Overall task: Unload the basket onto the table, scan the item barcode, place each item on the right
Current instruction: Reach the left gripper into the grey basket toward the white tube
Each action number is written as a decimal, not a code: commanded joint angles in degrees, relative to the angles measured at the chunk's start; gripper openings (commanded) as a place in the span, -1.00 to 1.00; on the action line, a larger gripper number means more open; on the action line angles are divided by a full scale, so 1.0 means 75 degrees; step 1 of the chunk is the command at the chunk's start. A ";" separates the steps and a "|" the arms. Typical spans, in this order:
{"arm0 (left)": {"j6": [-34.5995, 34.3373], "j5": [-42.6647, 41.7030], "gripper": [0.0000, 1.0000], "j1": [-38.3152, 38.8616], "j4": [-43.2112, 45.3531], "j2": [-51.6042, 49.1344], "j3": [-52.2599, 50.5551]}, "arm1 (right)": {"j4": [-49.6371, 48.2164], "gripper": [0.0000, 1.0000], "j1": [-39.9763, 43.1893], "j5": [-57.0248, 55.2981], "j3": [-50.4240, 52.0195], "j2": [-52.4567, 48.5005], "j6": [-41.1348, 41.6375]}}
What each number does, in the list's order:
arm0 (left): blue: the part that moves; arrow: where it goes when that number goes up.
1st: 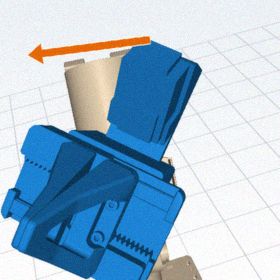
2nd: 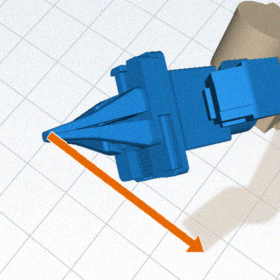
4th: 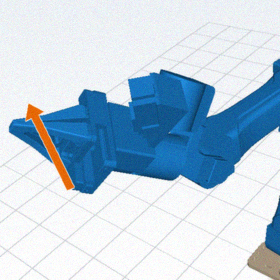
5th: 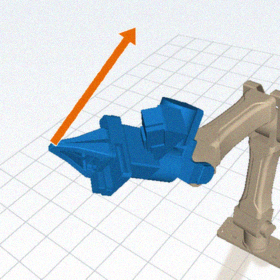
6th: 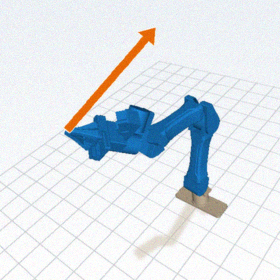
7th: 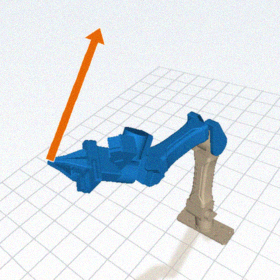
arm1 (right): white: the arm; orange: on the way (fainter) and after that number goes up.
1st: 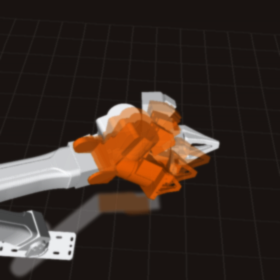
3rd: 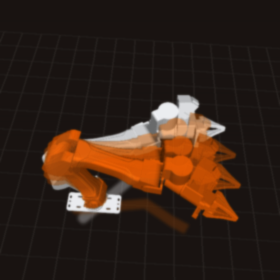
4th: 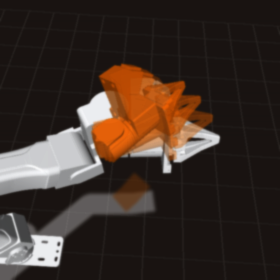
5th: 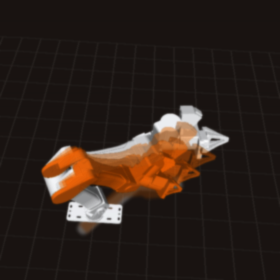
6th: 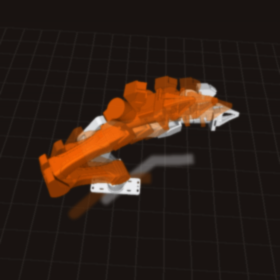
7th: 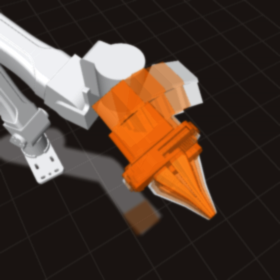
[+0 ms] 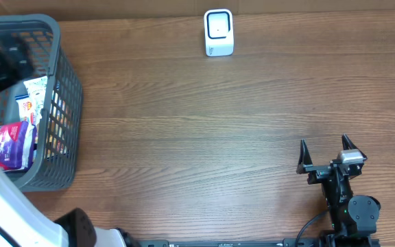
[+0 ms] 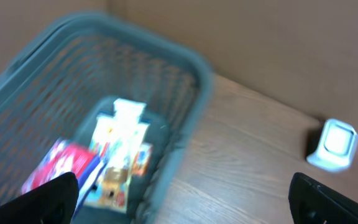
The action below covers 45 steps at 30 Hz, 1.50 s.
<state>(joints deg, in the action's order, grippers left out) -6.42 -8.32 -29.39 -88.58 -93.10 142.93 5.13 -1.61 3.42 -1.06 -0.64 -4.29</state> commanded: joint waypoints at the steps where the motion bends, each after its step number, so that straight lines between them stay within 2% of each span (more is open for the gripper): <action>1: -0.0731 -0.1180 0.99 -0.1364 -0.0096 -0.0236 0.0192 | -0.0061 1.00 -0.0041 -0.0052 0.0076 0.0055 -0.0006; 4: -0.0764 -0.1923 0.99 -0.2361 -0.0297 -0.0574 0.0192 | -0.0064 1.00 -0.0041 -0.0052 0.0076 0.0055 -0.0006; 7: -0.0807 -0.1667 0.99 -0.2675 -0.0472 -0.0988 0.0192 | -0.0064 1.00 -0.0041 -0.0050 0.0076 0.0055 -0.0006; 11: -0.0810 -0.0600 1.00 -0.2696 -0.0388 -0.1617 0.0192 | -0.0064 1.00 -0.0041 -0.0050 0.0076 0.0055 -0.0006; 18: -0.0766 -0.0026 0.99 -0.2678 -0.0358 -0.3214 0.0192 | -0.0064 1.00 -0.0041 -0.0050 0.0076 0.0055 -0.0006; 24: 0.0373 -0.0111 1.00 -0.2296 -0.0548 -0.4150 0.0192 | -0.0064 1.00 -0.0041 -0.0052 0.0076 0.0055 -0.0006; 26: 0.0574 0.0125 1.00 -0.2063 -0.0600 -0.4234 0.0192 | -0.0064 1.00 -0.0041 -0.0050 0.0076 0.0055 -0.0006; 29: 0.0449 0.0889 1.00 -0.1673 -0.0801 -0.4243 0.0192 | -0.0064 1.00 -0.0041 -0.0052 0.0076 0.0055 -0.0006; 32: 0.0338 0.1195 1.00 -0.1626 -0.1099 -0.4243 0.0175 | -0.0064 1.00 -0.0041 -0.0052 0.0076 0.0055 -0.0006; 40: 0.0434 0.1204 1.00 -0.1626 -0.1037 -0.3917 -0.0755 | -0.0064 1.00 -0.0041 -0.0050 0.0076 0.0055 -0.0006; 45: 0.0606 0.1309 1.00 -0.1620 -0.0265 -0.3917 -0.1807 | -0.0064 1.00 -0.0041 -0.0050 0.0076 0.0055 -0.0006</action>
<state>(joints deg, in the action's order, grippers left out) -4.03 0.25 -41.50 -92.73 -124.07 133.40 5.13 -1.61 3.42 -1.06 -0.64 -4.32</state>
